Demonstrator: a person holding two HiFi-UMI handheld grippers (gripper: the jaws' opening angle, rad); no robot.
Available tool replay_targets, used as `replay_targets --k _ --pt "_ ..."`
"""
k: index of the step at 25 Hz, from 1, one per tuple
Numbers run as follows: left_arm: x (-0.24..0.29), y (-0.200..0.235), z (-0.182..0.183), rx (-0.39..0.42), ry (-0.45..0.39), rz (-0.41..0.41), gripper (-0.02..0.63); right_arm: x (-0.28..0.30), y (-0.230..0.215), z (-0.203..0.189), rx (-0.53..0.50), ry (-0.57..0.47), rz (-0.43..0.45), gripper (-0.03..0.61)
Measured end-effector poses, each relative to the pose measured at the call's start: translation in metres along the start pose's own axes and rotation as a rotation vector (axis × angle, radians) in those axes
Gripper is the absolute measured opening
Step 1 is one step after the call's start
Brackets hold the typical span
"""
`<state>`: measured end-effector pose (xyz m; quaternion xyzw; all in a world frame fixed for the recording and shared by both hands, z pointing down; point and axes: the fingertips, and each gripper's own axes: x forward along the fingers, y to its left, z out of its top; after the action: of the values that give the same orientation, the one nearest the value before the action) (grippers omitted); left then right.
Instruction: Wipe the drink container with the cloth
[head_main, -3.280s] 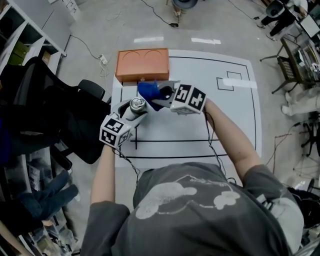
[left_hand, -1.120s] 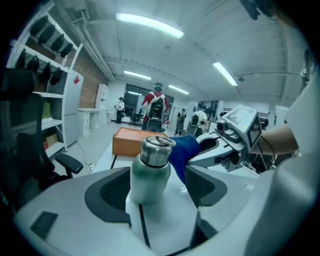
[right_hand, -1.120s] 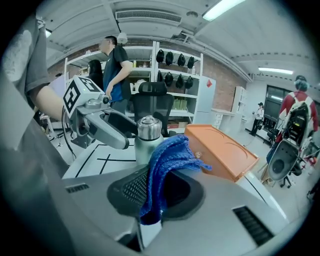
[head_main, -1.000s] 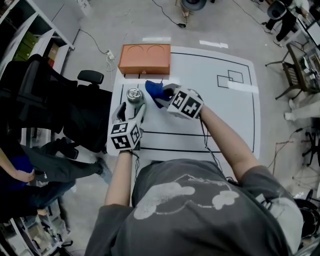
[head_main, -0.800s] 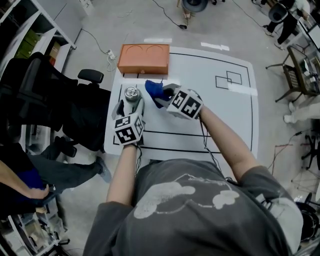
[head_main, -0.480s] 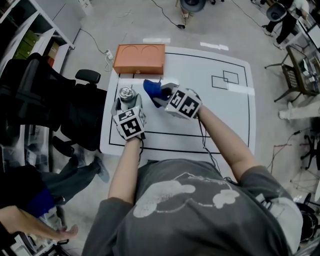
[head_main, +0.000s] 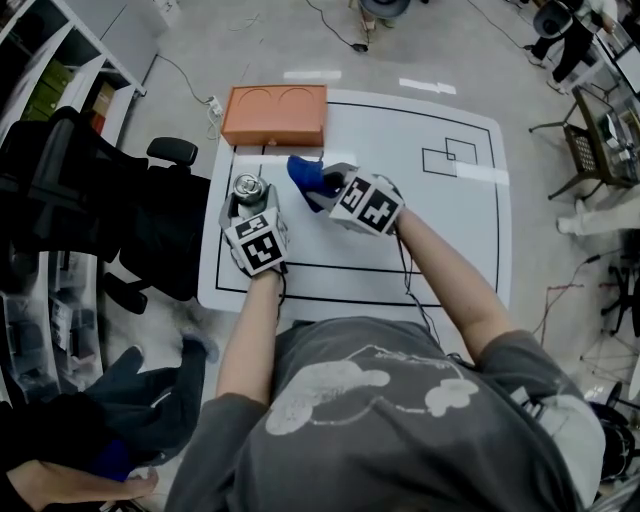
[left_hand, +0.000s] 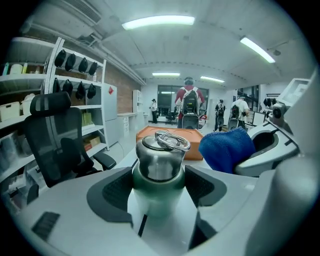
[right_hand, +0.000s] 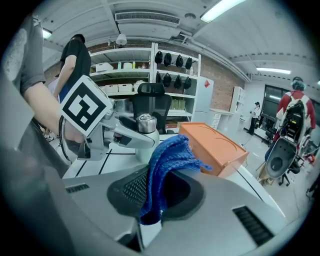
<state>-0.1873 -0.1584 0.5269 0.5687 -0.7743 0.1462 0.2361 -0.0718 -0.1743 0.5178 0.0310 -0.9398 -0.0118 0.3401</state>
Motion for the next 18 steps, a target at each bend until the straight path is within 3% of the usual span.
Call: replay_targets --k 6,11,18 --pt "0.0 -0.001 -0.001 0.069 -0.005 -0.13 0.327 0.007 -0.004 0.012 -0.003 -0.012 -0.004 0.041" --pt "-0.004 -0.002 0.0 0.15 -0.017 -0.29 0.327 0.014 -0.005 0.027 -0.019 -0.025 0.01 0.041" --pt "-0.009 0.0 -0.002 0.307 0.006 -0.546 0.327 0.026 0.004 0.049 -0.069 -0.047 0.098 0.041"
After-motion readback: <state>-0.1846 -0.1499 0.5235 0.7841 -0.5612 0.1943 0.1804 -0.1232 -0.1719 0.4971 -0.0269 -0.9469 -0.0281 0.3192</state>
